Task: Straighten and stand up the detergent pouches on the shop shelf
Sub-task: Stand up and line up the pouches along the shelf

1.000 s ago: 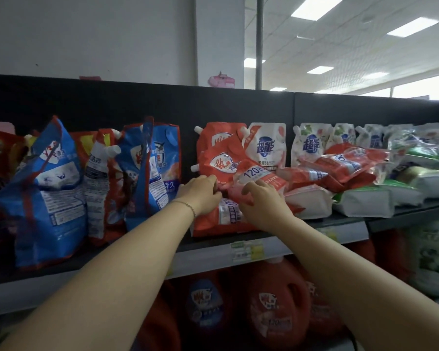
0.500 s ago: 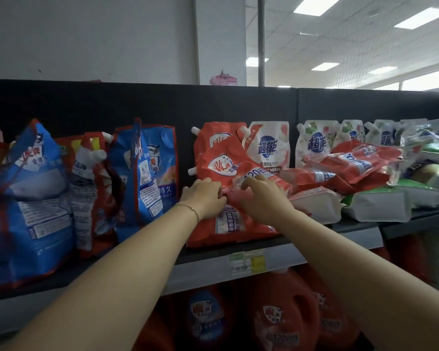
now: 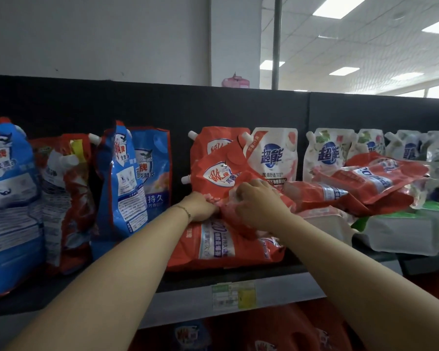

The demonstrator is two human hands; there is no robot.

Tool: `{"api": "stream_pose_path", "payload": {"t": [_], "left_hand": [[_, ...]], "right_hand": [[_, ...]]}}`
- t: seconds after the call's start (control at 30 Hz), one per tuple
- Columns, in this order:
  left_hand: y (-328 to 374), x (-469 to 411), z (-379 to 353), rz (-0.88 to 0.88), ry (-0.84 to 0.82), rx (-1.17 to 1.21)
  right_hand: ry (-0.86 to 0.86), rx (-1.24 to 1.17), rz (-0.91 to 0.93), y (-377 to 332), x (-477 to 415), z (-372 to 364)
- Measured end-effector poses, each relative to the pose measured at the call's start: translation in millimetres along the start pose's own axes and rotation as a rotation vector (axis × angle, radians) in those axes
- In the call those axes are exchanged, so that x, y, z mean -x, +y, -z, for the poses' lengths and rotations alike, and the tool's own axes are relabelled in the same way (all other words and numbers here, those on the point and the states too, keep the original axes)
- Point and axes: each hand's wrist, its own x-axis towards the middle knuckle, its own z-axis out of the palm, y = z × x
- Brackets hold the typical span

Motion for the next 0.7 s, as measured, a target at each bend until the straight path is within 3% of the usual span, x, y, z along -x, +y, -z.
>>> {"api": "stream_pose_path", "payload": {"t": [0.13,0.2,0.37,0.5,0.7], "left_hand": [[-1.5,-15.0,13.0,0.115,0.096,0.531],[-1.9,-20.5,16.9,0.193,0.08,0.686],[7.5,-26.5,13.0,0.256,0.141,0.874],[29.6,-23.0,15.5,0.173,0.164,1.041],[64.8,-16.7,19.8,-0.053,0.436,0.895]], "right_hand": [[-0.025,0.058,0.043,9.6,-3.9,-4.1],[-0.027,0.091,0.073,13.7,-2.2,-6.1],[-0.037,0.112,0.116,20.3,1.8,-3.2],[-0.023,0.086,0.089,17.2,4.4,1.3],[0.041,-0.03,-0.051,0.8,-1.6,4.2]]}}
